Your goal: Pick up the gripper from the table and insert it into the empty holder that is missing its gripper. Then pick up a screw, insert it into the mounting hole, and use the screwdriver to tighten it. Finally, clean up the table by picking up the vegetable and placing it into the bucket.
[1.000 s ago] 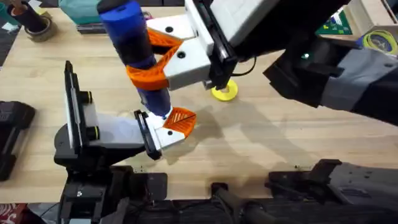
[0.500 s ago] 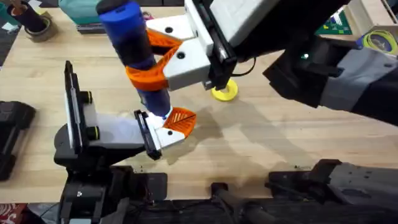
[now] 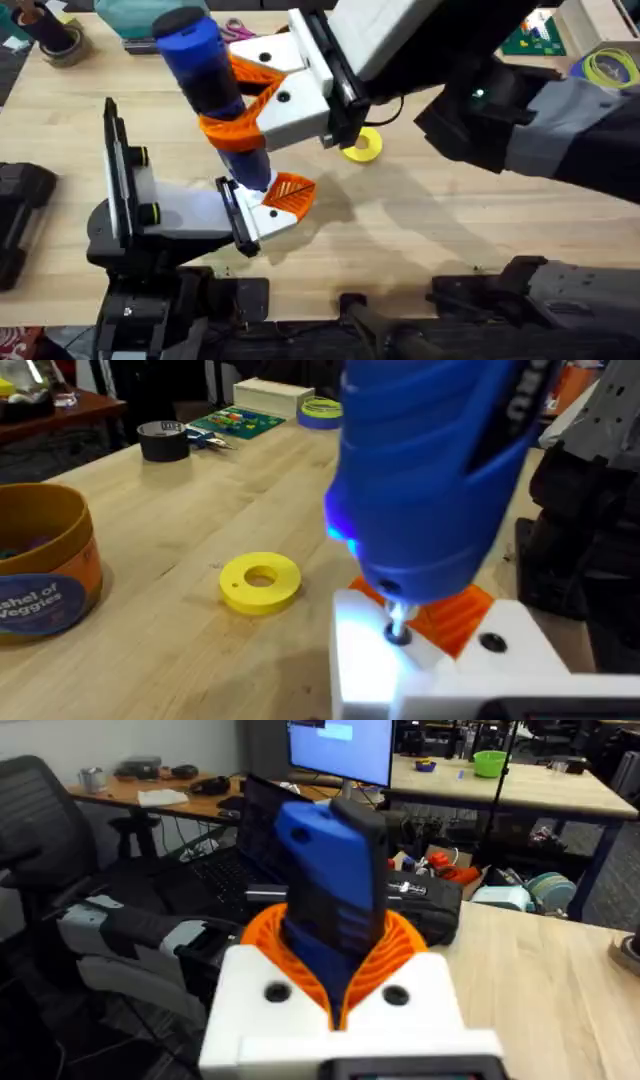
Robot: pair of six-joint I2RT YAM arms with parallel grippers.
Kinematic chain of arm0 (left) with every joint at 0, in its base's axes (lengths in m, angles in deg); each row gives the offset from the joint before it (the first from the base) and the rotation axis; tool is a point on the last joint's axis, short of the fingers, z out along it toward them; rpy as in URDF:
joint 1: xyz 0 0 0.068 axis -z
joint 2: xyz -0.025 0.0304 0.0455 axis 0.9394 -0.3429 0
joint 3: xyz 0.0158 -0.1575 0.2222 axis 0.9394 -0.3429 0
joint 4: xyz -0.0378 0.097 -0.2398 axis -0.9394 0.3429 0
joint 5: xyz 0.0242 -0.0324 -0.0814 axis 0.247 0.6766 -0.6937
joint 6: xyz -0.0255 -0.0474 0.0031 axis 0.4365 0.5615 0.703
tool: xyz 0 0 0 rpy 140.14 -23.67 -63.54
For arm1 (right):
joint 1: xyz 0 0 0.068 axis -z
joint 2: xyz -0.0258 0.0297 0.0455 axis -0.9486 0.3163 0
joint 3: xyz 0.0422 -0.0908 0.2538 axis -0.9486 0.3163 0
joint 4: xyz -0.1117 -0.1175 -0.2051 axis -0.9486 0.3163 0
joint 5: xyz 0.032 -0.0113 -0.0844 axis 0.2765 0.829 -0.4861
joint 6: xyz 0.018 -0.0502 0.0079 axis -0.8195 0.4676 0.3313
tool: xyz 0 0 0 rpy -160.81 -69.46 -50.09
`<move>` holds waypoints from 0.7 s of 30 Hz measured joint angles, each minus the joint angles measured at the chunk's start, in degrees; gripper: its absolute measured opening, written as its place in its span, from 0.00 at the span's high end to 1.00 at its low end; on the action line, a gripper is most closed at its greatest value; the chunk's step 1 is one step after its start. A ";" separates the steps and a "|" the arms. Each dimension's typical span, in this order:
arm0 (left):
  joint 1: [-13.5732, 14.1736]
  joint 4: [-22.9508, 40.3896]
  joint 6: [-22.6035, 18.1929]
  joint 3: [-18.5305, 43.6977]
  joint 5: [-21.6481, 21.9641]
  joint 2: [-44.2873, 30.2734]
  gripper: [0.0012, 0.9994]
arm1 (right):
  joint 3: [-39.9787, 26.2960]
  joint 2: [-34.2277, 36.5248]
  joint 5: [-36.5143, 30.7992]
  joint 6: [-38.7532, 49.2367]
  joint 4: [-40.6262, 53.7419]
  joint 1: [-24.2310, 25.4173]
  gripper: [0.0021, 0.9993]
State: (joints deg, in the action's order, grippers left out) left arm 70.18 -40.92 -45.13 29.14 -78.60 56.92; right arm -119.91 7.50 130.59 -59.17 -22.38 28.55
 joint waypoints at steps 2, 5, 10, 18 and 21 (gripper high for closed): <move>0.00 0.00 0.00 0.00 0.00 0.00 0.99 | 0.00 0.00 0.00 0.00 0.00 0.00 0.98; 0.00 0.00 0.00 0.00 0.00 0.00 0.99 | 0.00 0.00 0.00 0.00 0.00 0.00 0.98; 0.00 0.00 0.00 0.00 0.00 0.00 0.99 | 0.00 0.00 0.15 0.00 0.00 0.05 0.98; 0.00 0.00 0.00 0.00 0.00 0.00 0.99 | 0.00 0.00 0.84 0.00 0.04 0.39 0.98; 0.00 0.00 0.00 0.00 0.00 0.00 0.99 | 0.00 0.00 1.03 0.00 0.14 0.39 0.98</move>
State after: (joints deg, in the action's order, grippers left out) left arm 70.18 -40.92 -45.13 29.14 -78.60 56.92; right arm -119.91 7.50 131.62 -59.17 -22.23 28.95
